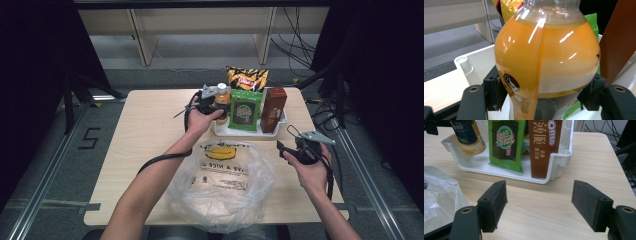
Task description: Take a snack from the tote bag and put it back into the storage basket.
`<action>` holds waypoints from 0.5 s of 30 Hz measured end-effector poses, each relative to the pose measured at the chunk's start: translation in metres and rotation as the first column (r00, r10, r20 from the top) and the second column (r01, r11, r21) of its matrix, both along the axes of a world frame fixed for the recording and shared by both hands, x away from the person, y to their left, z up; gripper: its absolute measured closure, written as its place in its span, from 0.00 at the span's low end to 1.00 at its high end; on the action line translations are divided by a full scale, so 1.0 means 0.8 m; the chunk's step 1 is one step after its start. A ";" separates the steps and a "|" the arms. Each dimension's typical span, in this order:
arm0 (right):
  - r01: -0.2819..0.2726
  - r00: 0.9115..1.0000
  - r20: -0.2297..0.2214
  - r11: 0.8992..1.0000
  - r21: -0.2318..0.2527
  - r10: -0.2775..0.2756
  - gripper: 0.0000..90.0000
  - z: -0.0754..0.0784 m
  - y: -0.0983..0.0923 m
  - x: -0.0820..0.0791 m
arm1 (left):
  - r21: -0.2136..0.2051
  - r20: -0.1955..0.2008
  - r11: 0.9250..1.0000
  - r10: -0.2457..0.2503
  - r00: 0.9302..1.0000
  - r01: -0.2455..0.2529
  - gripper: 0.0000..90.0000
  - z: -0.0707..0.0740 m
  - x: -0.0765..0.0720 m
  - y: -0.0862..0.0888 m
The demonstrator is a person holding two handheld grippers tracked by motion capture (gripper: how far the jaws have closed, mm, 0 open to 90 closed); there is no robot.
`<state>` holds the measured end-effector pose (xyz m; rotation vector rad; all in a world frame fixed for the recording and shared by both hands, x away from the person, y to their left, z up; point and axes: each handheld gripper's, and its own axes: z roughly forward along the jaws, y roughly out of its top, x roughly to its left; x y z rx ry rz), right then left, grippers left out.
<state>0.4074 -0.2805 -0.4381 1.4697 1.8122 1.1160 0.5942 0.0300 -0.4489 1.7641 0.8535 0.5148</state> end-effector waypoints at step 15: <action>0.002 1.000 -0.006 1.000 -0.008 -0.002 0.32 0.000 0.000 0.000 | 0.019 -0.028 1.000 0.006 1.000 -0.006 0.38 -0.015 0.001 0.002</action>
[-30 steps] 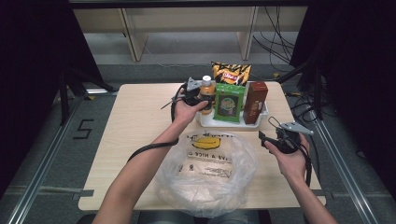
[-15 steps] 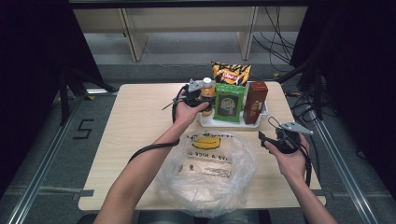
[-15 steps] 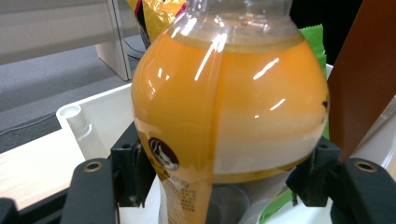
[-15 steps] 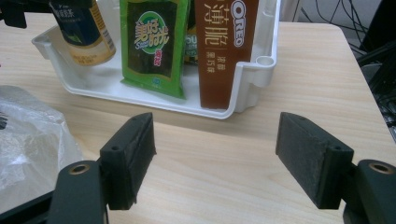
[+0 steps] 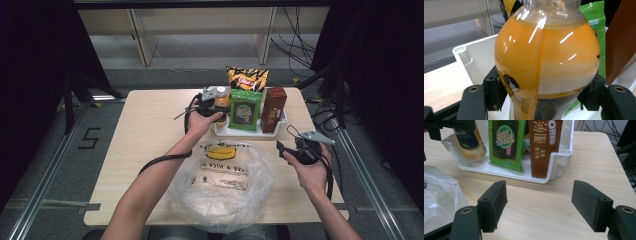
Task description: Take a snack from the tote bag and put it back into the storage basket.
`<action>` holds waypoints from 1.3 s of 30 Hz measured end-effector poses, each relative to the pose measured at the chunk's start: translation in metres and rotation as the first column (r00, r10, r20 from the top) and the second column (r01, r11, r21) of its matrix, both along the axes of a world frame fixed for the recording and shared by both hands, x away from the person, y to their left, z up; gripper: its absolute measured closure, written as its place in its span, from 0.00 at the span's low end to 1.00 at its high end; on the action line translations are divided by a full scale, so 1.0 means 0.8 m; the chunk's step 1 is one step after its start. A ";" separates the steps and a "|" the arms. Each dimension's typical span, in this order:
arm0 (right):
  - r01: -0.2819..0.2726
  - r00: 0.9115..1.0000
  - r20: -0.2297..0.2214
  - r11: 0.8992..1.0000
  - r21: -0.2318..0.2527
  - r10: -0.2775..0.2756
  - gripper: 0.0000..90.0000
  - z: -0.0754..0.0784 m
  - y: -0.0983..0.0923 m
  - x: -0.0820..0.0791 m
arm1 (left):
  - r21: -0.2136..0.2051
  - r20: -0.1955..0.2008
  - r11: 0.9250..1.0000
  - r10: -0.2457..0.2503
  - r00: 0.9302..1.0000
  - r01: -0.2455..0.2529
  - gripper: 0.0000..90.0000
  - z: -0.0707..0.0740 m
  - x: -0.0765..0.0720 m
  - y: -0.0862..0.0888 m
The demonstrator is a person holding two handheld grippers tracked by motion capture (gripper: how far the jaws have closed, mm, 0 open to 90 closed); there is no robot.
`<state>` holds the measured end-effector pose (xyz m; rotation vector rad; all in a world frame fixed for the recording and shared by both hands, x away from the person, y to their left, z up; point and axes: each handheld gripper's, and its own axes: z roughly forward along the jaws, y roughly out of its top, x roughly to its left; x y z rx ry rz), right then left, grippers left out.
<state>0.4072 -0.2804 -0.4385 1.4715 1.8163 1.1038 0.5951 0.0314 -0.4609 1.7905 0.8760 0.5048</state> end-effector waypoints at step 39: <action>0.023 1.000 -0.010 0.999 0.025 -0.023 0.32 -0.002 0.006 -0.001 | 0.026 -0.030 1.000 0.007 1.000 -0.006 0.37 -0.019 0.001 0.000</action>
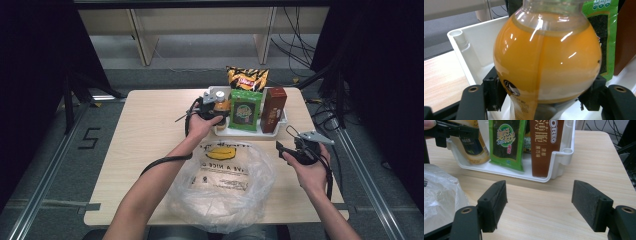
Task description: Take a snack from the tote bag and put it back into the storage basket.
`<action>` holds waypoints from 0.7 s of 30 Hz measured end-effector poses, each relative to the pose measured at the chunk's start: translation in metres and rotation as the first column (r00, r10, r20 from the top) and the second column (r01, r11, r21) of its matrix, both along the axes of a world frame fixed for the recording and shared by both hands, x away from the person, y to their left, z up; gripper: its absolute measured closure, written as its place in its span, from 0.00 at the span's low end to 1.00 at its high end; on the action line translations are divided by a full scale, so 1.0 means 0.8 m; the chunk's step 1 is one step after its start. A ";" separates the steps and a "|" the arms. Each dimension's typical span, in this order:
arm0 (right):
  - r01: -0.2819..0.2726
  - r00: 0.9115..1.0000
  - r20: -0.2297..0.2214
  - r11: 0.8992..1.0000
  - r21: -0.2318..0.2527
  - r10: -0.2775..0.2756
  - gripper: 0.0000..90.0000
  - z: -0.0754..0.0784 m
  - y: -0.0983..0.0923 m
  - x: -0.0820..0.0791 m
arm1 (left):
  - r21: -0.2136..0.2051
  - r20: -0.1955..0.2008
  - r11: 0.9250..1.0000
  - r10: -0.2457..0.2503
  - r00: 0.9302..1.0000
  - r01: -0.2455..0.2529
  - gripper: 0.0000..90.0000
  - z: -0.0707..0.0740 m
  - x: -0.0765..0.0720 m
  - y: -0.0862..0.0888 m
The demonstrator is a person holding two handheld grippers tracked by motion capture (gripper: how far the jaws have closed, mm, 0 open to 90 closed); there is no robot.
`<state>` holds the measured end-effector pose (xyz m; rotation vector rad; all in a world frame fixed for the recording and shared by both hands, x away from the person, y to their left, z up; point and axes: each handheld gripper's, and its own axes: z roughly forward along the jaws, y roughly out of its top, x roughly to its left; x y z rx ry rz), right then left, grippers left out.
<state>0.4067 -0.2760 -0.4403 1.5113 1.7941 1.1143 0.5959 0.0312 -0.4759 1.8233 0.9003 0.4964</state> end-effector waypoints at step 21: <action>0.002 1.000 -0.016 1.000 -0.004 -0.002 0.32 0.000 0.001 -0.001 | 0.012 -0.009 1.000 0.013 1.000 -0.013 0.20 0.004 -0.005 -0.003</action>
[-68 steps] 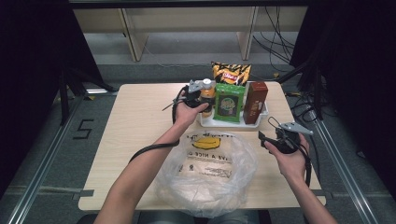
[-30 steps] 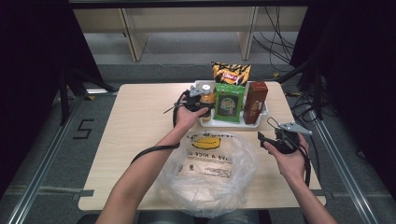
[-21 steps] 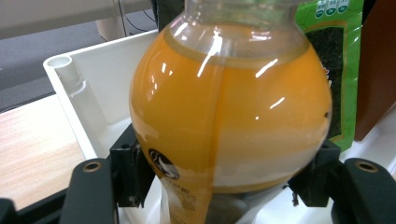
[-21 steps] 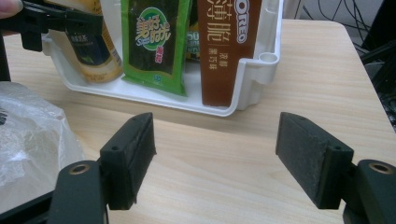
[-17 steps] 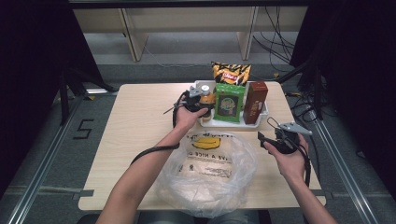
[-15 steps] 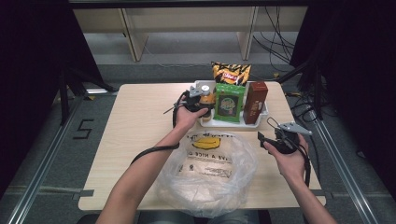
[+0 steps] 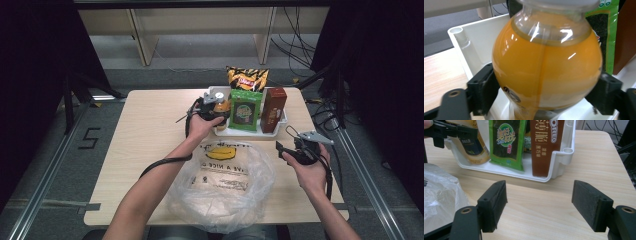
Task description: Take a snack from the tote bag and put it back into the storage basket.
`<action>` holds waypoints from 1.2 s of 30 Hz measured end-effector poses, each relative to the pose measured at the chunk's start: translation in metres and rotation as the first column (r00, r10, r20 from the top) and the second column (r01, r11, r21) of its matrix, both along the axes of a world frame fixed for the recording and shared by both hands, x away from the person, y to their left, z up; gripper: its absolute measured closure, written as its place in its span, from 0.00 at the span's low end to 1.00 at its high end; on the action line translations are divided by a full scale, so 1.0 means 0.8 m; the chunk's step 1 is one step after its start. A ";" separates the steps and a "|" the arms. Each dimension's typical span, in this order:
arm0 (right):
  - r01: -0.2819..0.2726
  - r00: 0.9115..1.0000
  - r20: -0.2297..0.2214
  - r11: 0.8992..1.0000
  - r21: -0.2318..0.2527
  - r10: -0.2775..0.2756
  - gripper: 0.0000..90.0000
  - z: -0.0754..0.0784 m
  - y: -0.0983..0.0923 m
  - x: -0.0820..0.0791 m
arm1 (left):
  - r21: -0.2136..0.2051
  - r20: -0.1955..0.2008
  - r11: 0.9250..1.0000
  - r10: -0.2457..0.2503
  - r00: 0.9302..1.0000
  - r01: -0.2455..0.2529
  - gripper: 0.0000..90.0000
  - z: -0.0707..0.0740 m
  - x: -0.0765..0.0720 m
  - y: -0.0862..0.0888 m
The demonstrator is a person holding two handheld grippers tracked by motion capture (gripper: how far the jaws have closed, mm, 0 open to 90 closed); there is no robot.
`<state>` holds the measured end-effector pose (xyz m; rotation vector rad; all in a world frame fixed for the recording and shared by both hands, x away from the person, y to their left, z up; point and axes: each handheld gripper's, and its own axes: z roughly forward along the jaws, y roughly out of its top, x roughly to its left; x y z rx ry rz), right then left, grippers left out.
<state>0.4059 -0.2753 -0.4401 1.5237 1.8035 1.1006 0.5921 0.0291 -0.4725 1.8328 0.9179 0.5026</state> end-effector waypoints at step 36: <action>-0.025 0.999 0.030 1.000 -0.018 0.026 0.32 0.001 -0.004 0.002 | 0.029 -0.028 0.999 -0.039 0.999 0.040 0.17 0.049 -0.066 0.047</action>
